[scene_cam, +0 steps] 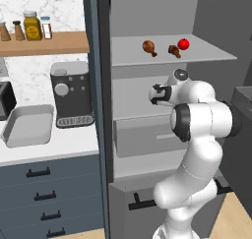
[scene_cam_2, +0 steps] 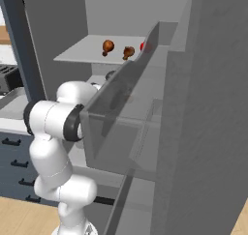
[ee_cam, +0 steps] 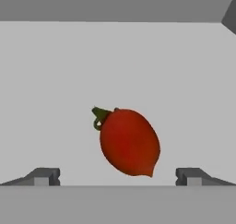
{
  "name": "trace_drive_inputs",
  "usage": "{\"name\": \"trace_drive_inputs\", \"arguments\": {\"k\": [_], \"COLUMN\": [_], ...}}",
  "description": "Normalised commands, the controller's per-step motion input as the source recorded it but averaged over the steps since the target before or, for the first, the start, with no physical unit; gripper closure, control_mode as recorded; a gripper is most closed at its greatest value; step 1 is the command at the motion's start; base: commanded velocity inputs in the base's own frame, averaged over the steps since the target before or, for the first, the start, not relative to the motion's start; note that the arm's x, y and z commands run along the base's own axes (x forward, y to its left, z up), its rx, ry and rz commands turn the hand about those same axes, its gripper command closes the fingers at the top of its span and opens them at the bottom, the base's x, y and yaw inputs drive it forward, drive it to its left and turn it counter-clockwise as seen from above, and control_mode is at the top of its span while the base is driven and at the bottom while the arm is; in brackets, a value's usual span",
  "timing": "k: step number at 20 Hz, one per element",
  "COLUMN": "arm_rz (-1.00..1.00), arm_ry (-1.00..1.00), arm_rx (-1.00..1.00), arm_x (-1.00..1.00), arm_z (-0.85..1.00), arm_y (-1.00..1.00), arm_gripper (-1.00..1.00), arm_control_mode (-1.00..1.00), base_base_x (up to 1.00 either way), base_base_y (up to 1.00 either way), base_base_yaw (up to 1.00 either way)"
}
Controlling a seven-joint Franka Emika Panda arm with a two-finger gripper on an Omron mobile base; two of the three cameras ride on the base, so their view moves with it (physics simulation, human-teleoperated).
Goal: Place one tomato and one chicken drumstick in each tupperware on the nearby counter, to pack two identical lunches.
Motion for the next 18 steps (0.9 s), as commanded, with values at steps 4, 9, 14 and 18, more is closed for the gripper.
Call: {"name": "trace_drive_inputs", "arguments": {"k": [4,9,14,18], "arm_rz": [0.0,0.0,0.0,0.0], "arm_ry": [0.06,0.08,0.03,0.0], "arm_rx": [0.0,-0.01,0.0,0.0], "arm_x": [0.25,0.34,0.25,0.05], "arm_z": [-0.25,-0.2,-0.13,-0.22], "arm_y": [0.0,0.0,-0.01,-0.02], "arm_gripper": [-1.0,-1.0,-1.0,1.0], "arm_control_mode": [-1.0,-1.0,-1.0,-1.0], "base_base_x": [0.0,0.0,0.0,0.0], "base_base_y": [0.0,0.0,0.0,0.0], "base_base_yaw": [0.0,0.0,0.0,0.0]}}
